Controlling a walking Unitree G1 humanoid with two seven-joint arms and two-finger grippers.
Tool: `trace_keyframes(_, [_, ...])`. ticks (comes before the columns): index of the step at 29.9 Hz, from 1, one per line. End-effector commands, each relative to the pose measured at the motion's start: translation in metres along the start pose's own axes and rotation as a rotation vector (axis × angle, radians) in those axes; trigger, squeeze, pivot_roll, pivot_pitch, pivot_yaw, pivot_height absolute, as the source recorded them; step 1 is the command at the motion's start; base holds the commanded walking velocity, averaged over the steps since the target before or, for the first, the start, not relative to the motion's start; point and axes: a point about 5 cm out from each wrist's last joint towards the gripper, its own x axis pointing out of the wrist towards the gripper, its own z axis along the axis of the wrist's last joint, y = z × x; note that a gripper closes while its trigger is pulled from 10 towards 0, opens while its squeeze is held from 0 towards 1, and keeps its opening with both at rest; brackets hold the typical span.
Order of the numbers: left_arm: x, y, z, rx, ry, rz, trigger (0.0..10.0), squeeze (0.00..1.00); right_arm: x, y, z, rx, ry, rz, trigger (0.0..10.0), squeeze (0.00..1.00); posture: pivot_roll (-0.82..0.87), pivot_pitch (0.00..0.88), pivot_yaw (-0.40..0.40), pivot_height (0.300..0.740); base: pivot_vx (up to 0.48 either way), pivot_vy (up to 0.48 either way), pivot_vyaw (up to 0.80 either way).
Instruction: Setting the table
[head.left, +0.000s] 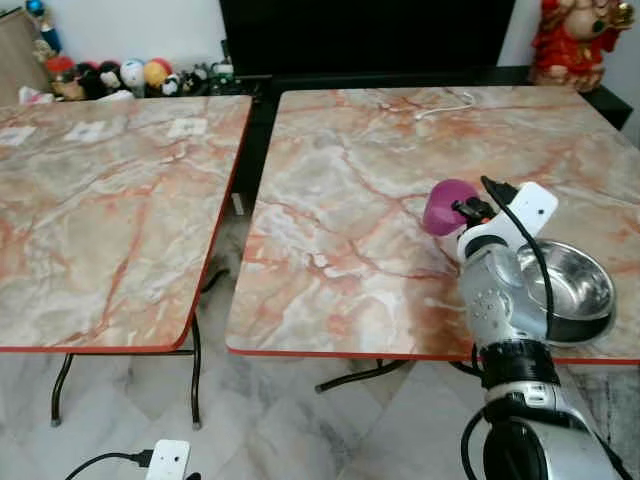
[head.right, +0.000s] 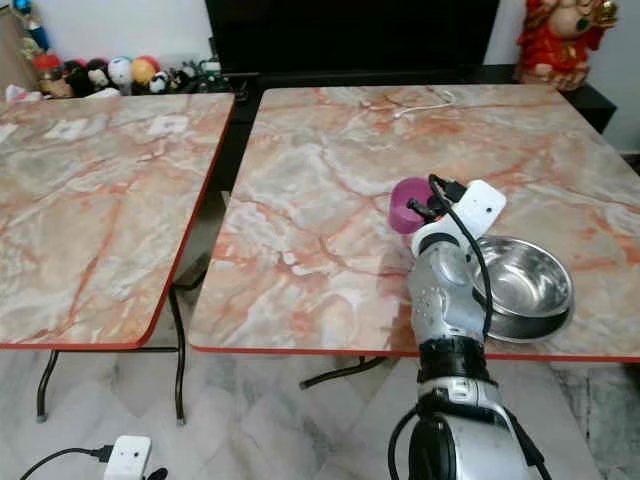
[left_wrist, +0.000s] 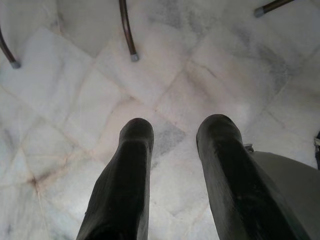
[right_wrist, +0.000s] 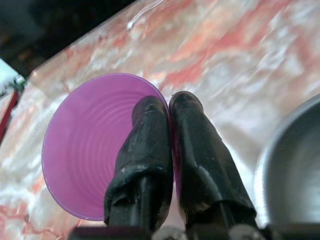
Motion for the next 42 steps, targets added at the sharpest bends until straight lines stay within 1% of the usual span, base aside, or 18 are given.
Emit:
trace_keyframes(1, [-0.002,0.003,-0.005,-0.011,0.016,0.005,10.0,0.0,0.003,0.001,0.005,-0.023,0.005,-0.035,10.0,0.0,-0.05,0.102,0.043,0.74,0.0,0.0,0.0])
trace_keyframes(2, [-0.002,0.003,-0.005,-0.012,0.016,0.003,10.0,0.0,0.004,0.001,0.006,-0.035,0.005,-0.043,10.0,0.0,-0.05,0.104,0.043,0.74,0.0,0.0,0.0])
trace_keyframes(7, [-0.002,0.002,-0.006,-0.01,0.019,-0.003,10.0,0.0,0.006,0.003,0.005,-0.015,0.009,-0.068,10.0,0.0,-0.05,0.111,0.044,0.74,0.0,0.0,0.0])
trace_keyframes(12, [-0.003,0.002,-0.007,-0.01,0.022,-0.003,10.0,0.0,0.004,0.001,0.005,-0.005,0.006,-0.131,10.0,0.0,-0.05,0.114,0.042,0.74,0.0,0.0,0.0])
trace_keyframes(19, [-0.003,0.002,-0.008,-0.011,0.024,-0.005,10.0,0.0,0.0,0.002,0.003,-0.002,0.013,-0.155,10.0,0.0,-0.06,0.116,0.041,0.74,0.0,0.0,0.0])
trace_keyframes(27, [-0.003,0.001,-0.009,-0.011,0.025,-0.01,10.0,0.0,-0.002,0.007,0.001,0.003,0.027,-0.145,10.0,0.0,-0.06,0.117,0.039,0.74,0.0,0.0,0.0])
trace_keyframes(34, [-0.003,0.001,-0.01,-0.013,0.029,-0.008,10.0,0.0,-0.005,0.003,0.0,-0.004,0.025,-0.184,10.0,0.0,-0.06,0.117,0.038,0.74,0.0,0.0,0.0])
trace_keyframes(35, [-0.003,0.001,-0.01,-0.013,0.03,-0.008,10.0,0.0,-0.006,0.002,0.0,-0.006,0.024,-0.19,10.0,0.46,-0.06,0.116,0.038,0.74,0.0,0.0,0.0])
trace_keyframes(36, [-0.003,0.001,-0.01,-0.014,0.032,-0.008,10.0,0.0,-0.006,0.0,0.0,-0.005,0.022,-0.207,10.0,0.58,-0.06,0.117,0.037,0.74,0.0,0.0,0.0])
trace_keyframes(39, [-0.004,0.001,-0.011,-0.014,0.033,-0.008,10.0,0.0,-0.007,-0.002,0.0,-0.008,0.022,-0.224,10.0,0.56,-0.06,0.117,0.037,0.74,0.0,0.0,0.0])
trace_keyframes(41, [-0.004,0.001,-0.011,-0.015,0.034,-0.009,10.0,0.0,-0.007,-0.003,0.0,-0.005,0.022,-0.231,10.0,0.51,-0.06,0.116,0.037,0.74,0.0,0.0,0.0])
trace_keyframes(42, [-0.004,0.001,-0.011,-0.015,0.034,-0.009,10.0,0.0,-0.007,-0.003,0.0,-0.007,0.022,-0.235,10.0,0.24,-0.06,0.116,0.037,0.74,0.0,0.0,0.0])
